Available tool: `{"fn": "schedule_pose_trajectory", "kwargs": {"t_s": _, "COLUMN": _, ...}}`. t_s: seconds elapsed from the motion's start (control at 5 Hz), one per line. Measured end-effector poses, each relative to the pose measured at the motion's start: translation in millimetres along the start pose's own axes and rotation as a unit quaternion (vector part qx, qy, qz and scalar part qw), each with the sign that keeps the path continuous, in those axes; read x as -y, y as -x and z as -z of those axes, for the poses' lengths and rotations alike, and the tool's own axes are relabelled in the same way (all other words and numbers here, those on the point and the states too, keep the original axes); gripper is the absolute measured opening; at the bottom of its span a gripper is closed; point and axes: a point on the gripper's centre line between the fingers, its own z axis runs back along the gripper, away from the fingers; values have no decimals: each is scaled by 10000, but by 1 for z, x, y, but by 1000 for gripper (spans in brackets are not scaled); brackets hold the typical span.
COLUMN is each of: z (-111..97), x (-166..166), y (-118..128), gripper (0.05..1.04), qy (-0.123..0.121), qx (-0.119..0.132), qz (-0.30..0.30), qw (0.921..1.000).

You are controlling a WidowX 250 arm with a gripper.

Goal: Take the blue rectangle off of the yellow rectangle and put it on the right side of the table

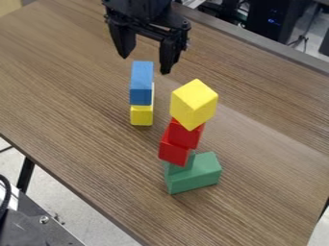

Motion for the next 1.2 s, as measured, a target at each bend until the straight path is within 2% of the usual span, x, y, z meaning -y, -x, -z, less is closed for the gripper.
{"fn": "schedule_pose_trajectory", "kwargs": {"t_s": 0.2, "z": 6, "x": 0, "y": 4, "gripper": 1000, "qy": -1, "qx": -130, "qz": -21, "qw": 9999}}
{"fn": "schedule_pose_trajectory", "kwargs": {"t_s": 0.4, "z": 14, "x": 0, "y": 5, "gripper": 1000, "qy": -39, "qx": -312, "qz": -572, "qw": 9979}}
{"fn": "schedule_pose_trajectory", "kwargs": {"t_s": 0.6, "z": 12, "x": -1, "y": -2, "gripper": 1000, "qy": -262, "qx": -334, "qz": -1066, "qw": 9934}}
{"fn": "schedule_pose_trajectory", "kwargs": {"t_s": 0.8, "z": 12, "x": -1, "y": -9, "gripper": 1000, "qy": -571, "qx": -462, "qz": -1641, "qw": 9837}}
{"fn": "schedule_pose_trajectory", "kwargs": {"t_s": 1.0, "z": 16, "x": -2, "y": -15, "gripper": 1000, "qy": -736, "qx": -655, "qz": -1952, "qw": 9758}}
{"fn": "schedule_pose_trajectory", "kwargs": {"t_s": 1.2, "z": 24, "x": -3, "y": -19, "gripper": 1000, "qy": -843, "qx": -919, "qz": -2339, "qw": 9642}}
